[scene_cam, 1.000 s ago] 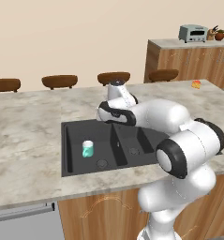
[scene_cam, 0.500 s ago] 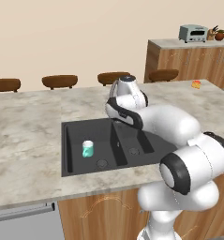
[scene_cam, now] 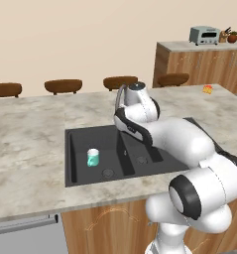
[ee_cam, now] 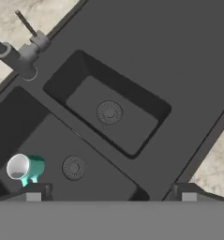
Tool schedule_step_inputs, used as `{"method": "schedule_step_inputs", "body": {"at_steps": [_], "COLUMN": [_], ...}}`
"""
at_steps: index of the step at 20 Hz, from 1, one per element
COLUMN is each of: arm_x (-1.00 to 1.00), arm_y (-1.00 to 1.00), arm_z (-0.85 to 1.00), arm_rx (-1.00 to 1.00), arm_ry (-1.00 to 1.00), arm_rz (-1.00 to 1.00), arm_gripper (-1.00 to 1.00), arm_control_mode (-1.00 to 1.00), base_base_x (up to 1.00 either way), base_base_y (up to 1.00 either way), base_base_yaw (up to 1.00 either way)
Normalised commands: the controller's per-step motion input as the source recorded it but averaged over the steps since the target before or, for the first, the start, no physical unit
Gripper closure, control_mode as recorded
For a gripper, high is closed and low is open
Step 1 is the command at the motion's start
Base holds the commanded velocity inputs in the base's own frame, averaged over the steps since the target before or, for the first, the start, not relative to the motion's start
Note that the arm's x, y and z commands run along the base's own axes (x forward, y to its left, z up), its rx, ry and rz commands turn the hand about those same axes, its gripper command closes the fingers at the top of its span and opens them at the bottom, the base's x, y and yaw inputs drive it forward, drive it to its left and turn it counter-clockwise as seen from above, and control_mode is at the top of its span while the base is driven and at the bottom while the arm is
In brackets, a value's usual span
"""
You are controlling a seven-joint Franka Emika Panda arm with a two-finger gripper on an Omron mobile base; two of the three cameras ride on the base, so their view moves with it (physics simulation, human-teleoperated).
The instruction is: Pick the mug and place it in the sink. Pick the bowl and place it in the open cabinet and then close the cabinet.
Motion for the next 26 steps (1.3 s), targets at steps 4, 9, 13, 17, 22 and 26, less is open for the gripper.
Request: {"method": "schedule_step_inputs", "body": {"at_steps": [4,9,13,17,22,26], "arm_x": [0.00,0.00,0.00,0.00,0.00,0.06], "arm_y": [-0.16,-0.36,-0.47,-0.36,-0.16,-0.01], "arm_z": [0.05,0.02,0.00,0.00,0.00,0.08], "arm_rx": [0.08,0.18,0.22,0.24,0.13,-0.04], "arm_ry": [-0.04,0.00,-0.06,-0.04,0.00,0.01], "arm_rz": [-0.24,-0.18,-0.28,-0.26,-0.09,-0.08], "arm_gripper": [-1.00,-1.00,-1.00,-1.00,-1.00,-1.00], "arm_control_mode": [-1.00,-1.00,-1.00,-1.00,-1.00,-1.00], "base_base_x": [0.00,0.00,0.00,0.00,0.00,0.00], "base_base_y": [0.00,0.00,0.00,0.00,0.00,0.00], "base_base_yaw": [0.00,0.00,0.00,0.00,0.00,0.00]}}
